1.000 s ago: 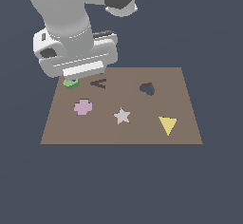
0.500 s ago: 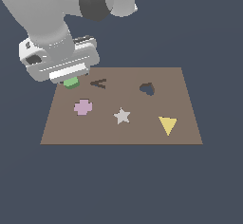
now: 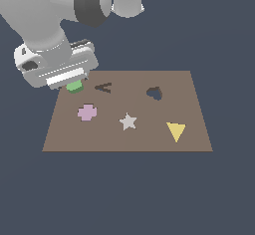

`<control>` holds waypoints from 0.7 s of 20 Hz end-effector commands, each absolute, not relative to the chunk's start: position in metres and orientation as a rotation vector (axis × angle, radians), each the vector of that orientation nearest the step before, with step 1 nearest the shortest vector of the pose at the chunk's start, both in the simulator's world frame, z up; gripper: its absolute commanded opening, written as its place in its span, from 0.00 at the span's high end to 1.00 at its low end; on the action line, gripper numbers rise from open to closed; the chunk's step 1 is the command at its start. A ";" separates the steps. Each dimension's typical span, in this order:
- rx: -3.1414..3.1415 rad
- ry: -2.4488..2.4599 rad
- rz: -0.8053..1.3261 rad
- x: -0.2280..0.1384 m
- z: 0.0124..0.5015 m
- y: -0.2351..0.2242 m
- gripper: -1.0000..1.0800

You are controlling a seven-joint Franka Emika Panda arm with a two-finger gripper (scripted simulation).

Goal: Insert a designated object into the corresponding slot on a board.

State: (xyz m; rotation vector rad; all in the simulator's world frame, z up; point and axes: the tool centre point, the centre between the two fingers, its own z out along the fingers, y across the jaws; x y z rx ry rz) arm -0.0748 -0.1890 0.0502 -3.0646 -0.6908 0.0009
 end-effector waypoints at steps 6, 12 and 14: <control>-3.064 -0.695 0.000 -0.074 0.038 -0.189 0.04; -3.063 -0.696 0.000 -0.074 0.030 -0.189 1.00; -3.063 -0.696 0.000 -0.074 0.030 -0.189 1.00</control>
